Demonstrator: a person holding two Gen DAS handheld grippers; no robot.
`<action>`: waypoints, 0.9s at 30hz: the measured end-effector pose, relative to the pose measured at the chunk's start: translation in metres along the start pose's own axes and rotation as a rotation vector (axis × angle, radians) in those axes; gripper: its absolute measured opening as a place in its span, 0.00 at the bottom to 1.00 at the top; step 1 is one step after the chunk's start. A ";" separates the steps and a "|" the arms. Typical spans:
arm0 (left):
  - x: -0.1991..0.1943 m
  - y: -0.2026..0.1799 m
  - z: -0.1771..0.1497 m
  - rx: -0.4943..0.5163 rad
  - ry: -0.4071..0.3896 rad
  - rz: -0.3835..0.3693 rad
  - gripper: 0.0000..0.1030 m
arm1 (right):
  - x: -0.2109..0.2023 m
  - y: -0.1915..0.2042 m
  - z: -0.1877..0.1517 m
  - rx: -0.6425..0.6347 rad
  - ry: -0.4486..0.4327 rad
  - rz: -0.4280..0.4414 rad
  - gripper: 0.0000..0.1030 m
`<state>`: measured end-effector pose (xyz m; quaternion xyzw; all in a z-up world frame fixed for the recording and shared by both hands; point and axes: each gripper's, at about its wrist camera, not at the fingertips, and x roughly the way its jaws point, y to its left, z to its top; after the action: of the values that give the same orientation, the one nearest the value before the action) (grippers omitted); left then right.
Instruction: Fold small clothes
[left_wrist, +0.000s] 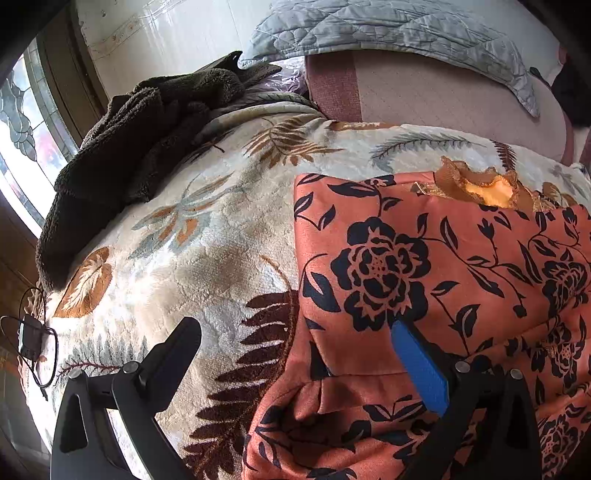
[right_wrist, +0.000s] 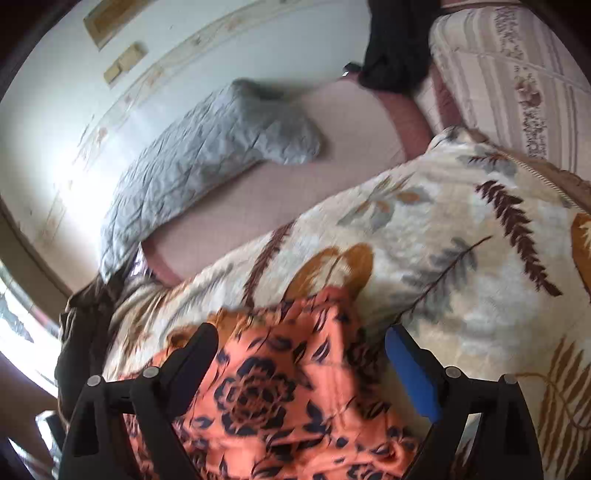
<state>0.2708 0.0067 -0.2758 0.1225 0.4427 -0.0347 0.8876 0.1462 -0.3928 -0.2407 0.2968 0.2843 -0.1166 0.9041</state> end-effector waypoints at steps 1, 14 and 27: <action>0.003 -0.002 -0.001 0.009 0.015 0.009 0.99 | 0.004 0.011 -0.009 -0.029 0.025 0.012 0.73; -0.018 0.001 0.004 0.008 -0.075 0.031 0.99 | 0.054 0.068 -0.061 -0.248 0.255 -0.032 0.45; 0.032 0.013 -0.008 -0.147 0.190 -0.103 1.00 | 0.051 0.070 -0.068 -0.260 0.304 -0.048 0.49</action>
<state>0.2860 0.0228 -0.3038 0.0367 0.5318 -0.0358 0.8453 0.1835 -0.2980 -0.2827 0.1849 0.4370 -0.0542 0.8786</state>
